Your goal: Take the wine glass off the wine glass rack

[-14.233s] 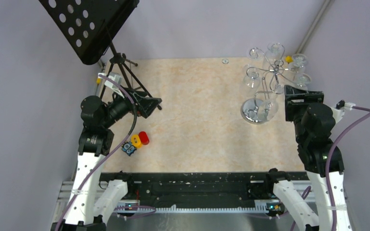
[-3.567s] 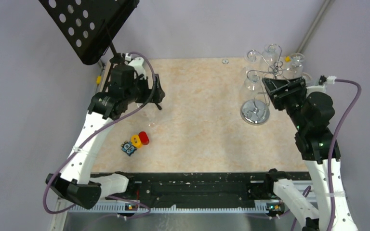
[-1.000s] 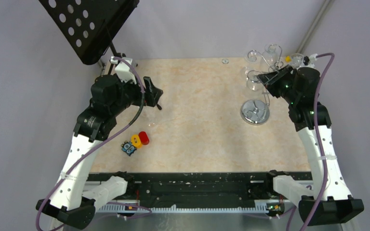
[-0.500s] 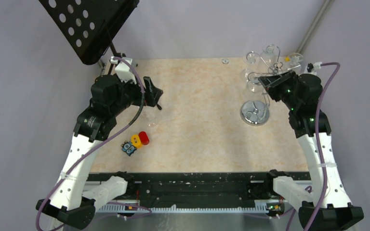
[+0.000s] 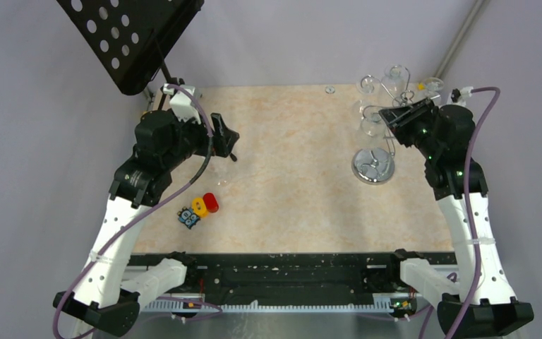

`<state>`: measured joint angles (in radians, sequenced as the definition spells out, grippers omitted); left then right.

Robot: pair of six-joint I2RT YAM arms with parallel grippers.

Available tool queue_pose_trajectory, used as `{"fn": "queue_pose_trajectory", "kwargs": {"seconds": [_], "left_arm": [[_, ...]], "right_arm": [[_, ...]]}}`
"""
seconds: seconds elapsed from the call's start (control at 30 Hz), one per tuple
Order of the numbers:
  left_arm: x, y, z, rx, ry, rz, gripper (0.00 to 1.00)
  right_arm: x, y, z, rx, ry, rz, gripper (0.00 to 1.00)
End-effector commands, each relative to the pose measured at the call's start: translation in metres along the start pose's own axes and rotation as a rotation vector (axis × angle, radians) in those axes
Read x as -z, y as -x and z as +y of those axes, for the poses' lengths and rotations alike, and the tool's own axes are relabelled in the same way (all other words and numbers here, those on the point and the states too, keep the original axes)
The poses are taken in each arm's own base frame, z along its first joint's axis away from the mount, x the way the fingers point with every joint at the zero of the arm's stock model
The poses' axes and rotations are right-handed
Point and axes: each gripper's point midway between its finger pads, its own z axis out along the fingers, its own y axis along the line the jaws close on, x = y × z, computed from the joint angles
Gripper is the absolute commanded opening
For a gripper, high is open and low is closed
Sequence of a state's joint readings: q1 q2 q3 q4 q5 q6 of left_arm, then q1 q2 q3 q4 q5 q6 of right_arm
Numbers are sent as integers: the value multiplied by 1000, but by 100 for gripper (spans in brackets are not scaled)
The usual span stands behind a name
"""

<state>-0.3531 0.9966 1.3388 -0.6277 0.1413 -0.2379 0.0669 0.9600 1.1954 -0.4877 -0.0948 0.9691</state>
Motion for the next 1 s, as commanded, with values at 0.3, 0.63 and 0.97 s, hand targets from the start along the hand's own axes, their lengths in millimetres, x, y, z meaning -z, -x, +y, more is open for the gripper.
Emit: {"fn": "queue_pose_trajectory", "kwargs": {"seconds": [0.3, 0.63, 0.97], "left_arm": [[3, 14, -3, 1, -15, -72, 99], [7, 17, -6, 2, -28, -95, 99], [5, 17, -6, 0, -31, -90, 99]], "right_arm": [[9, 13, 27, 4, 103, -40, 23], [12, 8, 27, -130, 173, -68, 14], [15, 9, 24, -206, 200, -96, 0]]}}
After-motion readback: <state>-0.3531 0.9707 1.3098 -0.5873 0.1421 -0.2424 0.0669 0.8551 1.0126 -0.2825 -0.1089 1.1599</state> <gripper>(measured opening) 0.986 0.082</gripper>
